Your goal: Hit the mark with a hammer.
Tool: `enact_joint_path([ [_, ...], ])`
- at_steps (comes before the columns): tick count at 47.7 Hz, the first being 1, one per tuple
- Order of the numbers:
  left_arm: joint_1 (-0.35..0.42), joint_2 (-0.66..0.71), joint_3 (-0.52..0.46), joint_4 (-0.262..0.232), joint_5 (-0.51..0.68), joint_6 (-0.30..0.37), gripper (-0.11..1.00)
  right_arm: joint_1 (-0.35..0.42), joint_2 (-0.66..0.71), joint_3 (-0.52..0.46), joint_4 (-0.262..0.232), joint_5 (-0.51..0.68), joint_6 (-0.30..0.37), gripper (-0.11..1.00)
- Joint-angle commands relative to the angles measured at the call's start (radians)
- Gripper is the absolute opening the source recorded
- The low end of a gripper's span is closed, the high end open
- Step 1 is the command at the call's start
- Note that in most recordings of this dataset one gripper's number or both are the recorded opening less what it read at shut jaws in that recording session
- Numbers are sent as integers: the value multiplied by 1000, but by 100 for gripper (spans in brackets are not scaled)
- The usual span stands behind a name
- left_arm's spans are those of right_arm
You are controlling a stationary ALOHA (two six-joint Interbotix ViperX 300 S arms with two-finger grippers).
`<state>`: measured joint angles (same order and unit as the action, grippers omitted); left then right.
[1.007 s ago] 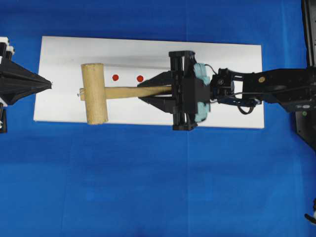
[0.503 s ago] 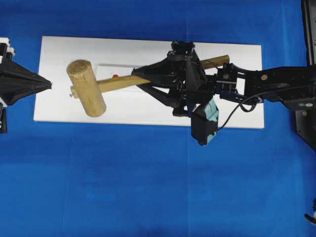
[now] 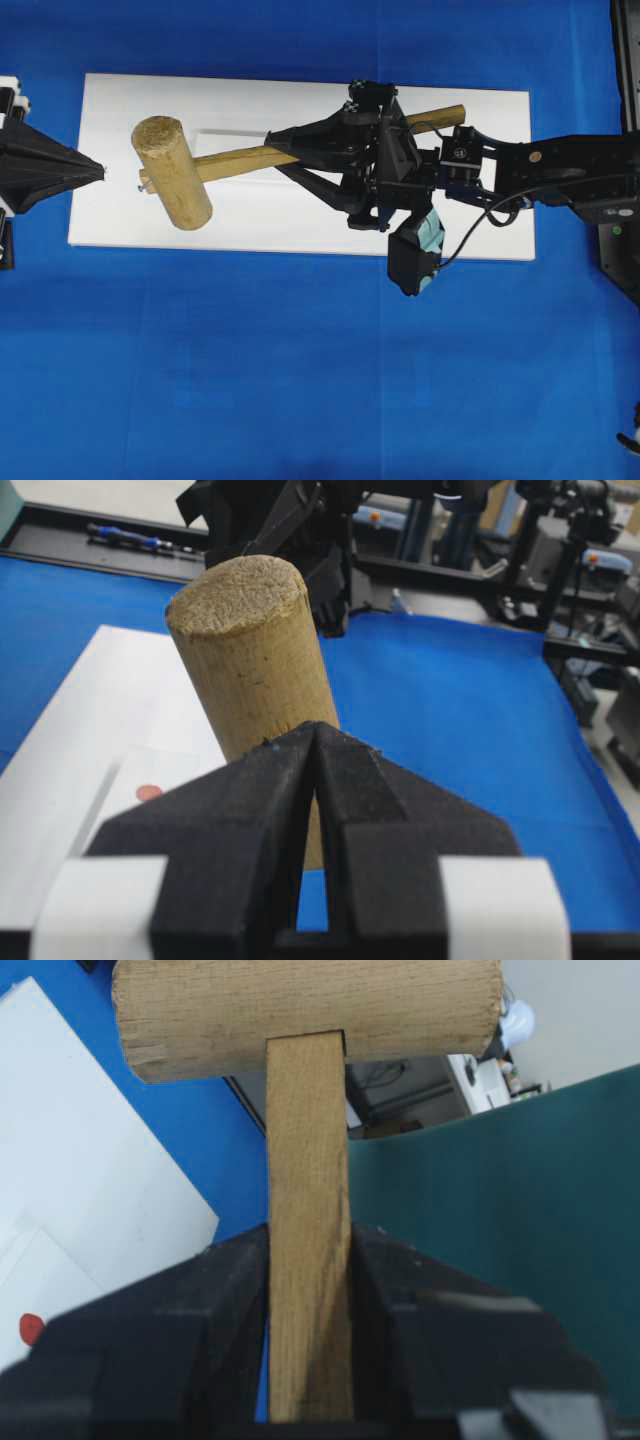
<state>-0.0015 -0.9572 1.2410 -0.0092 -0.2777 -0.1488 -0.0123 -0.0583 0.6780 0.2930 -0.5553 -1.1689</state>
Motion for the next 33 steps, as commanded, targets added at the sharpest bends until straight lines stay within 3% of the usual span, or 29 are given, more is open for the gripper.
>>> enact_joint_path([
  [1, 2, 8, -11, -9, -9, -6, 1, 2, -34, -23, 3, -20, 2, 10],
  [4, 3, 8, -11, -9, -9, -15, 2, 2, -34, -23, 2, -20, 2, 10],
  [7, 3, 8, -11, -9, -9, -34, 13, 2, -34, -23, 3, -20, 2, 9],
  [17, 6, 9, -12, -9, -11, -84, 76, 2, -34, -23, 2, -20, 0, 10],
  [20, 15, 11, -12, -9, -12, -86, 88, 2, -34, -25, 2, -20, 0, 10],
  [23, 26, 18, -15, -9, -17, -87, 93, 2, -34, -25, 2, -20, 0, 10],
  [33, 49, 140, -55, -11, -91, -94, 93, 2, -32, -25, 3, -18, 0, 10],
])
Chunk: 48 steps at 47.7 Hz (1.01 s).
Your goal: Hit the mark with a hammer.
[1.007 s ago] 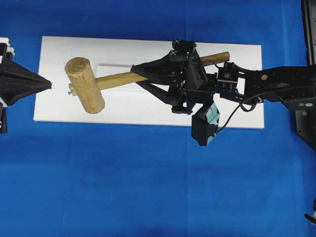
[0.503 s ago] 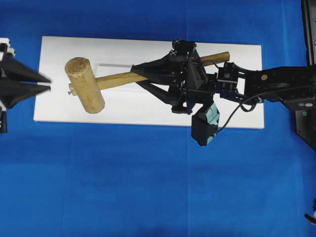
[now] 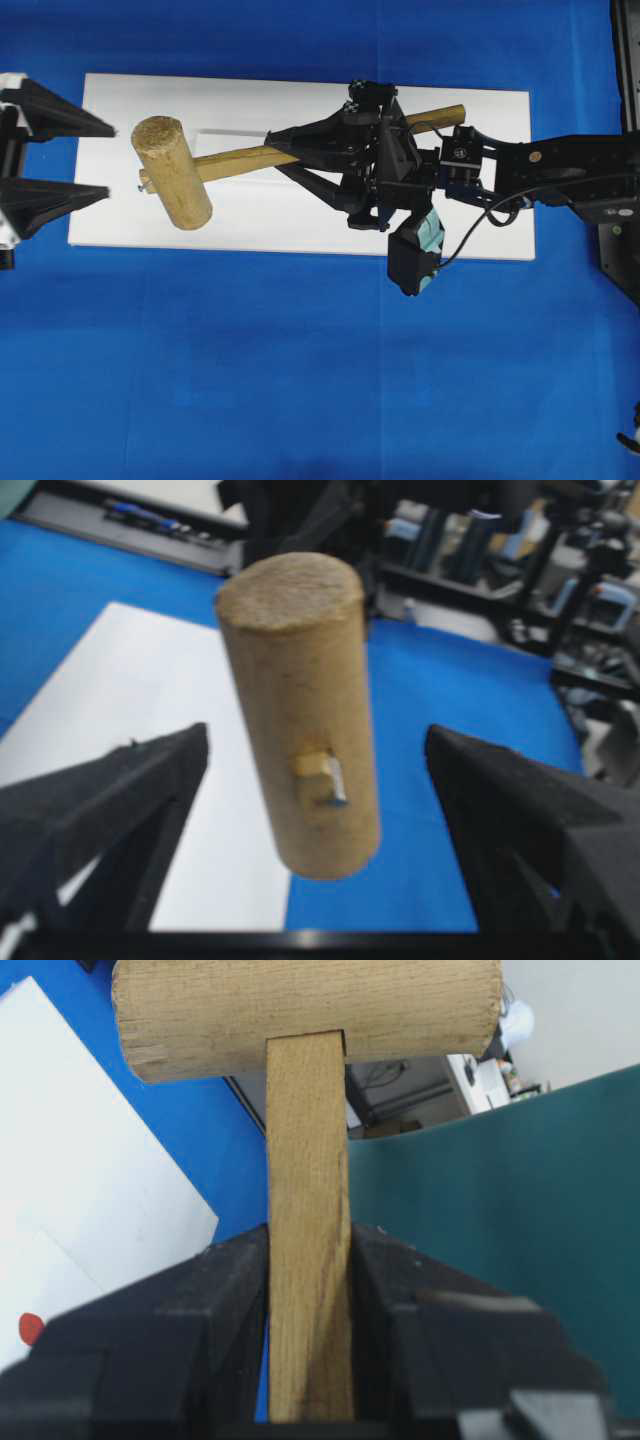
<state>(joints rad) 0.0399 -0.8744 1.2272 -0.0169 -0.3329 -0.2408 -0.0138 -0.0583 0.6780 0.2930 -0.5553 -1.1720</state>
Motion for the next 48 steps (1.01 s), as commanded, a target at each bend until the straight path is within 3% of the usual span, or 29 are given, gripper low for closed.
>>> enact_joint_path([
  [1, 8, 75, -48, -2, -46, -2, 93, 3, -34, -26, 2, -18, 3, 9],
  [17, 0, 339, -178, -2, -101, -3, 93, -2, -34, -26, 23, -17, 3, 10],
  [25, -5, 382, -204, -2, -92, -2, 93, -6, -34, -26, 55, -17, 3, 9],
  [35, 0, 377, -204, -2, -91, -2, 90, -6, -34, -28, 58, -17, 3, 10],
  [39, 2, 377, -202, -2, -92, 3, 79, -5, -34, -29, 58, -17, 3, 9],
  [45, 2, 379, -202, 2, -92, 12, 46, -6, -34, -29, 58, -14, 8, 10],
  [48, 0, 379, -201, 3, -91, 15, 45, -6, -34, -31, 61, -6, 8, 9],
])
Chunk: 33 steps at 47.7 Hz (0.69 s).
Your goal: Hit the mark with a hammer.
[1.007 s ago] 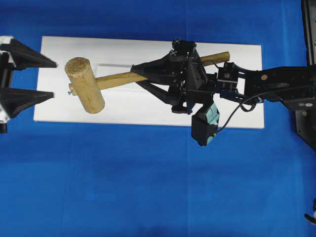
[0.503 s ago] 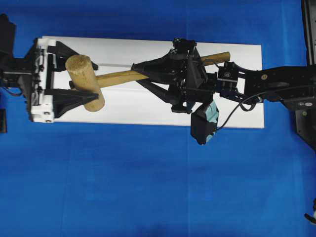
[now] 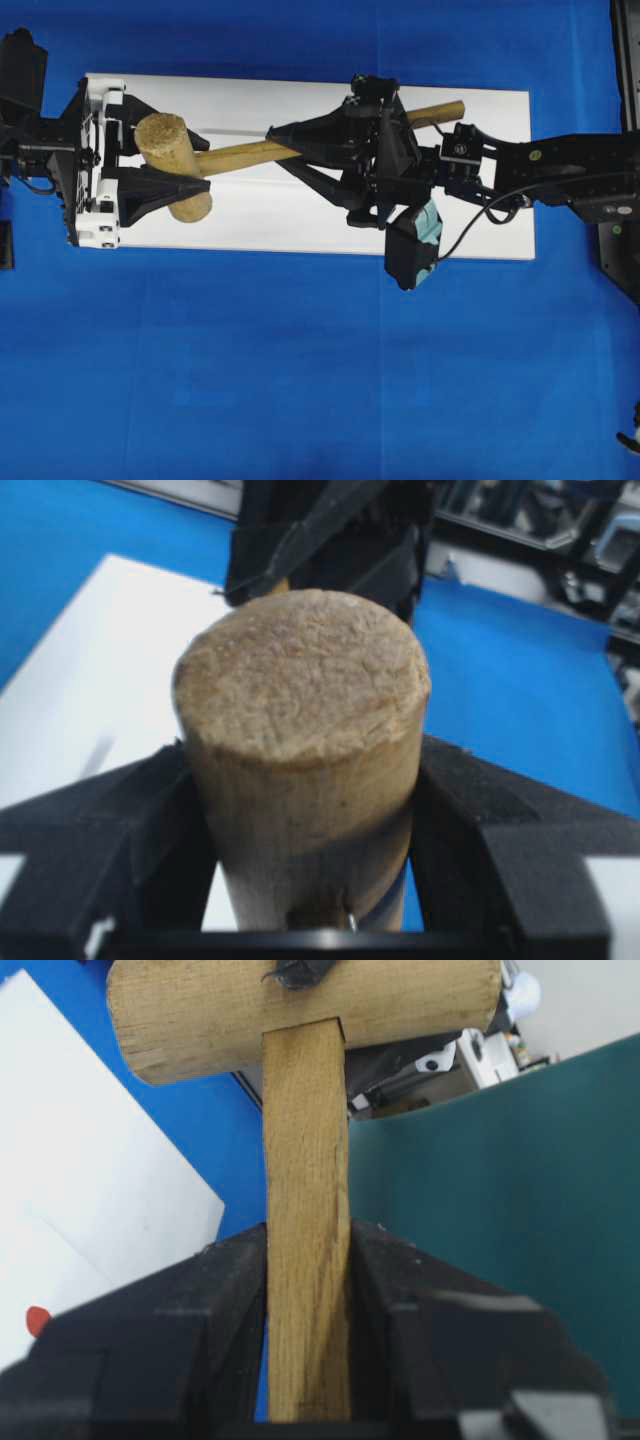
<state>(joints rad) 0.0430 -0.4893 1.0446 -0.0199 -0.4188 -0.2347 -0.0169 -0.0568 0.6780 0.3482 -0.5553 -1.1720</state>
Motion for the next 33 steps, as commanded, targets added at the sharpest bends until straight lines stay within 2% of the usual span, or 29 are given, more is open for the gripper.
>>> enact_joint_path([
  [1, -3, -6, -18, 6, -5, 9, 45, -3, -35, -31, 8, -3, 8, 9],
  [18, -3, -8, -17, 6, -5, 6, 45, -3, -35, -40, 61, 31, 8, 12],
  [22, -3, -9, -15, 6, -5, 8, 45, -3, -35, -40, 72, 40, 8, 28],
  [29, -3, -11, -15, 6, -3, 12, 45, -2, -35, -41, 91, 83, 9, 72],
  [33, -3, -11, -14, 8, 3, 26, 45, -2, -41, -46, 115, 127, 9, 92],
])
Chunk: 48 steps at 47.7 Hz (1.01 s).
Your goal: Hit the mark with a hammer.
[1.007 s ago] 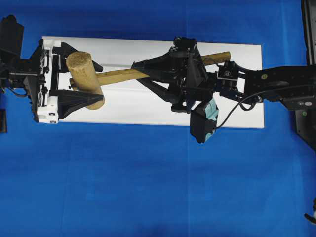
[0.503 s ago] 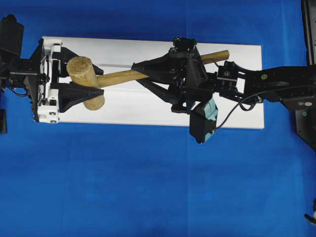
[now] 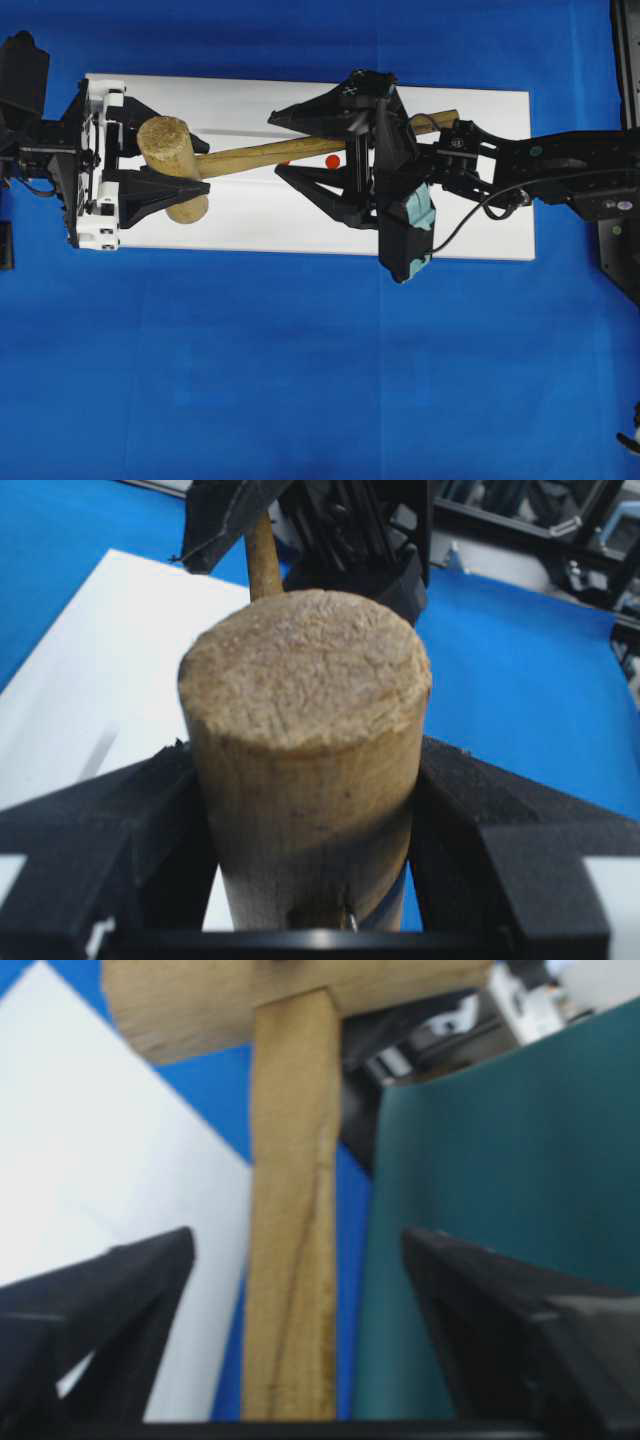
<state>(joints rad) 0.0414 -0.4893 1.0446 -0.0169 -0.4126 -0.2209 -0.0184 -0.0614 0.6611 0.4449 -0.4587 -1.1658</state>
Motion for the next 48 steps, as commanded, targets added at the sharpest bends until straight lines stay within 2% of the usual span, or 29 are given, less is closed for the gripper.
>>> enact_joint_path([
  [1, -2, -11, -15, 5, -2, 18, 45, 0, -40, -31, 26, 46, 3, 95],
  [3, -2, -11, -15, 5, 2, 35, 45, 0, -46, -35, 41, 81, 6, 98],
  [7, 0, -11, -15, 5, 15, 86, 45, 0, -63, -46, 81, 153, 23, 95],
  [11, 0, -11, -14, 5, 41, 163, 45, 0, -81, -57, 132, 222, 49, 96],
  [18, 0, -12, -15, 5, 81, 290, 45, 0, -95, -60, 181, 279, 83, 96],
  [22, 0, -11, -17, 3, 87, 328, 45, -2, -94, -60, 206, 291, 100, 96],
  [34, -3, -11, -15, 5, 87, 337, 45, -8, -92, -60, 272, 295, 110, 96],
  [48, -11, -11, -18, 3, 87, 337, 45, -35, -48, -63, 388, 295, 110, 95],
])
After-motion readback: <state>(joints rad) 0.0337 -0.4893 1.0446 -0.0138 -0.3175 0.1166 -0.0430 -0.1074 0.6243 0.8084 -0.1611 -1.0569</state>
